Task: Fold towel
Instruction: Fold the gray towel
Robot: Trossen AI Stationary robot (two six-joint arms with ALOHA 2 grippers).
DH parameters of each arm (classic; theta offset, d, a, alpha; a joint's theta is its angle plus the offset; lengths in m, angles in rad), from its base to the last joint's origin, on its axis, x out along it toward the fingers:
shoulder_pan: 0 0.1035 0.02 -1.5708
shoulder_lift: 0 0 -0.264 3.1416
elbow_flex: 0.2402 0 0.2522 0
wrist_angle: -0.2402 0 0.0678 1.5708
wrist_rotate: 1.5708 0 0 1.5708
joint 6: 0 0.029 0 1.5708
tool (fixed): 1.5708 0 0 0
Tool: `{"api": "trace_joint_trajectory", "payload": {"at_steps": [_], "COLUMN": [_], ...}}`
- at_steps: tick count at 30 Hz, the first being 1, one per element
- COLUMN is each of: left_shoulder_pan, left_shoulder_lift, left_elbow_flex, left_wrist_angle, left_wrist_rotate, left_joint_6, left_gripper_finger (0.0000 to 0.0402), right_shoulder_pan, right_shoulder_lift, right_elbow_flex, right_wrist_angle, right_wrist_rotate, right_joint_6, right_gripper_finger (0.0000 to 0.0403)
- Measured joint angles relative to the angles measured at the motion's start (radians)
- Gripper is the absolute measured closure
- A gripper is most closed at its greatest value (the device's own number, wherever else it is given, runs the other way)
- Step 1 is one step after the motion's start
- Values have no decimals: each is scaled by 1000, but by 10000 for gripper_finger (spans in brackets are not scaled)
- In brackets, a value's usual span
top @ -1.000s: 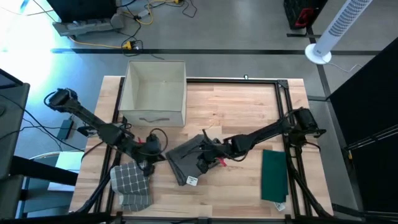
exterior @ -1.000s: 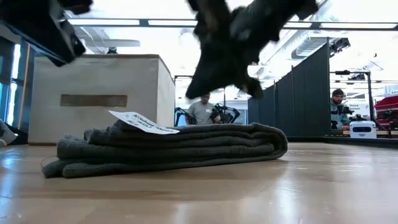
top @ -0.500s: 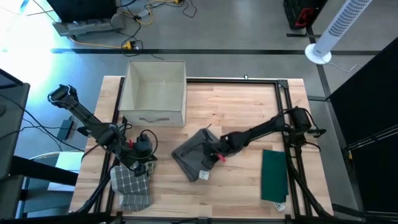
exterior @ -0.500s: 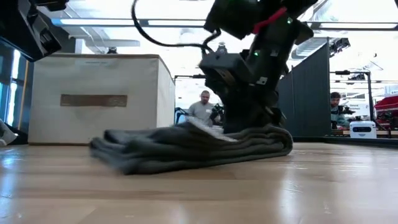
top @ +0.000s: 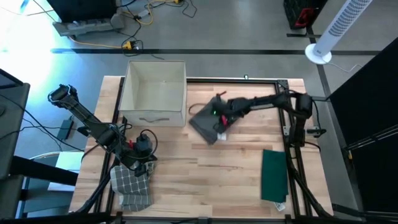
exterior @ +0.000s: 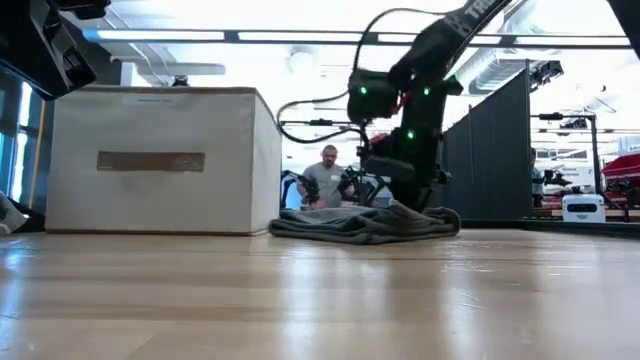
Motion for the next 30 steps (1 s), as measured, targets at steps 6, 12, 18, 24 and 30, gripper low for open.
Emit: {"api": "trace_joint_trajectory", "payload": {"at_steps": [6, 12, 18, 24, 30], "left_shoulder_pan": [0, 0, 1, 0, 0], "left_shoulder_lift": [0, 0, 1, 1, 1], "left_elbow_flex": [0, 0, 0, 0, 0], "left_wrist_angle": [-2, -2, -1, -2, -1], "left_wrist_rotate": [-7, -63, -91, -96, -88], "left_joint_6": [7, 33, 80, 96, 103], "left_gripper_finger": [402, 401, 401, 401, 401], "right_shoulder_pan": [13, 181, 260, 253, 223], "right_shoulder_lift": [-140, -200, -52, 32, 9], "right_elbow_flex": [2, 4, 6, 4, 4], "right_wrist_angle": [-31, 47, 285, 243, -1], "right_wrist_rotate": [-17, -55, -90, -44, -32], "right_joint_6": [-51, -32, 98, 183, 142], "right_gripper_finger": [403, 403, 403, 403, 403]}}
